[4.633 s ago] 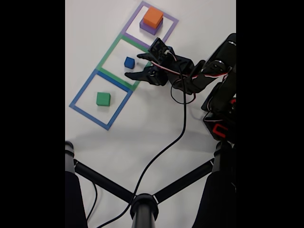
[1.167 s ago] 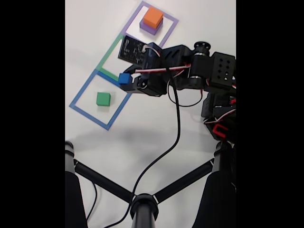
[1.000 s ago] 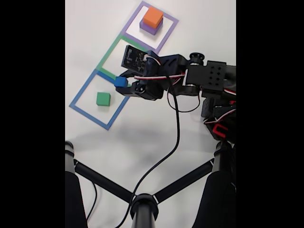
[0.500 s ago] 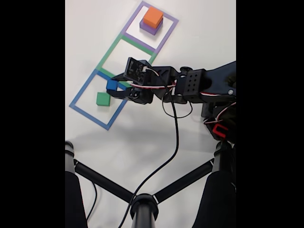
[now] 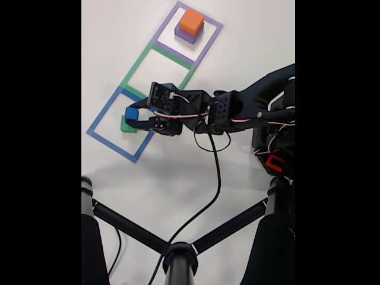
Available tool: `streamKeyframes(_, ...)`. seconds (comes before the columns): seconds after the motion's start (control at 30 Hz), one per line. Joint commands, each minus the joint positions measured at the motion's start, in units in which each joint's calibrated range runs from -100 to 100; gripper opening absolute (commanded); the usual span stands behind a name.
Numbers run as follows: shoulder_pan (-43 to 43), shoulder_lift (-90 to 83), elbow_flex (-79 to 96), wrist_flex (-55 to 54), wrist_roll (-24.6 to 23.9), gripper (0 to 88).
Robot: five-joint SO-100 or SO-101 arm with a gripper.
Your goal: Tower of hanoi
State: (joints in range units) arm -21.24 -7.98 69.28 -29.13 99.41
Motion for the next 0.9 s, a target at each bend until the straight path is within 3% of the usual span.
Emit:
streamKeyframes(0.0, -0.75, 3.25, -4.08, -4.5, 0.59, 3.7)
streamKeyframes(0.87, -1.29, 13.11, -6.44, -11.54, 0.59, 4.1)
